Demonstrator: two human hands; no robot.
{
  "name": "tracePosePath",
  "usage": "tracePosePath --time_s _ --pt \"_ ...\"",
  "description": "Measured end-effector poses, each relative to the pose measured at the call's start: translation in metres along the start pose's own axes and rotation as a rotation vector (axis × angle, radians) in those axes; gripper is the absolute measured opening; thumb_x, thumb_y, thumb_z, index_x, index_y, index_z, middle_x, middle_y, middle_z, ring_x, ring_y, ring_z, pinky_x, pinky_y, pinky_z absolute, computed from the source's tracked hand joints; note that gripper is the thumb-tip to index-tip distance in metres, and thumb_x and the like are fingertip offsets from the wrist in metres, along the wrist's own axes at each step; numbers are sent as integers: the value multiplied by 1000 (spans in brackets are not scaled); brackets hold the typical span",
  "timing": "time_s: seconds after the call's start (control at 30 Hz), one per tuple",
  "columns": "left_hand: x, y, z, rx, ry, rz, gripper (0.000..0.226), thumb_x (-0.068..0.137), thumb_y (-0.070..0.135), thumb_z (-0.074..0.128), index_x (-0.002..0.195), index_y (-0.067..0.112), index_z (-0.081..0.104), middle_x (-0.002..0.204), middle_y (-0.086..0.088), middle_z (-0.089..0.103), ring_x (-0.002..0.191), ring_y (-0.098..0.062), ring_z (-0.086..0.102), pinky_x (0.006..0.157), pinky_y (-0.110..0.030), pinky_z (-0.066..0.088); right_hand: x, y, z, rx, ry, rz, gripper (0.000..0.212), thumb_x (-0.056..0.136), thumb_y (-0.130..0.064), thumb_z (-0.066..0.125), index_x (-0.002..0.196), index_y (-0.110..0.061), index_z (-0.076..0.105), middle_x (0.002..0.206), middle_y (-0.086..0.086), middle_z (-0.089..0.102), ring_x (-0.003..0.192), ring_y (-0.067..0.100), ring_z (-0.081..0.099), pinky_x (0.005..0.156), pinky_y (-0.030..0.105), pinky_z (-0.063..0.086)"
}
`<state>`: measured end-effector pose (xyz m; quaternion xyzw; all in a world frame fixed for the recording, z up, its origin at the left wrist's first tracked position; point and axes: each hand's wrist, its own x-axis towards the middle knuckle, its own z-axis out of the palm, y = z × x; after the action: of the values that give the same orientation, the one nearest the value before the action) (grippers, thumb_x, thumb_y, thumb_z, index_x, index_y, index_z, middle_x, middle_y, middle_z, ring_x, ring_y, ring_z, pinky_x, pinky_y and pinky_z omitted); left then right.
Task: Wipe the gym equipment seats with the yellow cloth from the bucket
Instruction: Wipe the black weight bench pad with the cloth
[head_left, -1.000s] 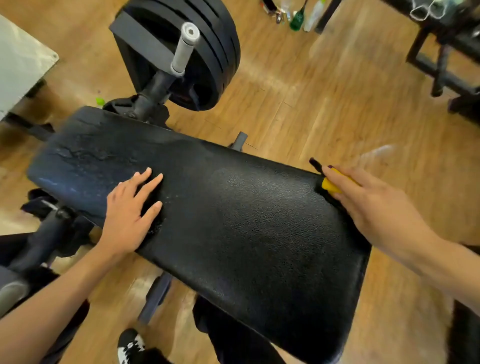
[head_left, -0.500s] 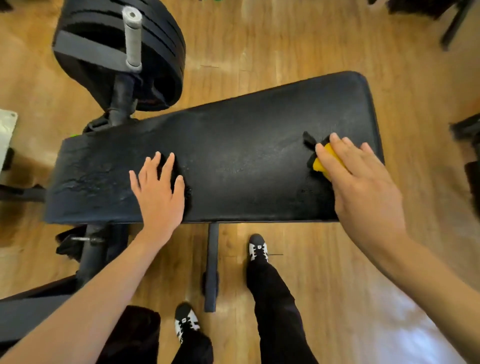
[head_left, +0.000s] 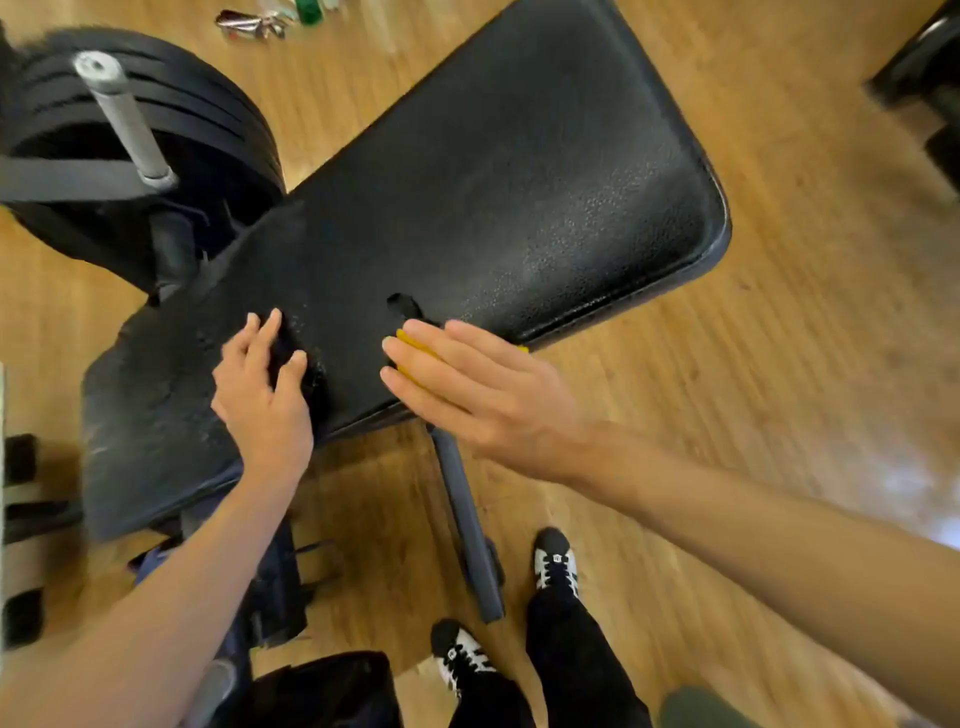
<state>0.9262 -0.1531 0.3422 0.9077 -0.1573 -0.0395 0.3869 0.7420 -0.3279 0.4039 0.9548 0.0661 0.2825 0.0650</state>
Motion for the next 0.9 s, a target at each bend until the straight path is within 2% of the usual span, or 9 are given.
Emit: tracePosePath --time_s 0.17,0.27,0.37,0.47,0.57,0.63,0.73,0.8,0.9 --pt "-1 -1 1 31 16 -1 53 96 38 45 147 28 53 154 -1 46 142 -25 39 117 -53 24 -38 113 -80 -200 -77 -249 39 99 -13 64 138 -11 60 144 11 56 135 30 51 110 45 44" --pt "-2 1 4 76 27 9 50 99 34 47 148 27 52 154 -2 45 141 -28 39 117 -55 25 -36 144 -103 -206 -190 -339 41 98 -7 64 139 -9 59 143 15 55 134 33 52 109 46 45" --pt "-3 -1 5 87 30 2 50 99 35 48 148 29 50 155 0 44 143 -25 37 117 -55 23 -21 120 -83 -138 -231 -344 41 101 -6 58 142 -8 55 147 11 53 136 32 51 111 46 44" --pt "-3 -2 2 79 16 10 54 96 40 48 149 29 50 154 1 44 143 -24 37 117 -54 22 8 58 -35 -76 -297 -376 43 105 -4 44 147 -6 48 151 13 48 139 35 46 116 47 37" --pt "-6 1 -2 65 1 24 60 93 49 41 149 28 49 154 -1 44 142 -25 38 117 -55 22 38 -7 11 -16 -422 -384 51 101 -6 24 148 -6 45 151 17 47 140 38 43 118 48 33" --pt "-6 4 -3 58 -5 24 62 92 51 39 149 28 49 153 -1 44 142 -25 37 116 -54 22 46 -16 17 -11 -507 -374 55 100 -8 18 150 -7 43 153 17 45 141 38 42 118 48 33" --pt "-5 3 -4 65 -5 20 57 94 44 46 149 27 50 153 -2 44 142 -27 37 116 -55 22 29 32 -19 40 -499 -360 47 105 -5 30 149 -9 45 154 15 43 142 35 42 115 47 37" --pt "-4 2 -4 62 -5 26 56 95 39 50 149 26 50 154 -4 45 142 -29 37 116 -56 21 8 84 -59 -7 -452 -376 42 108 -5 37 150 -7 44 156 15 42 143 34 41 115 48 38" --pt "-6 1 -3 52 -2 34 57 94 39 50 149 25 50 154 -5 45 142 -30 37 115 -55 22 -10 158 -120 -6 -467 -410 38 109 -6 38 146 -6 47 153 13 44 141 34 42 112 50 42"
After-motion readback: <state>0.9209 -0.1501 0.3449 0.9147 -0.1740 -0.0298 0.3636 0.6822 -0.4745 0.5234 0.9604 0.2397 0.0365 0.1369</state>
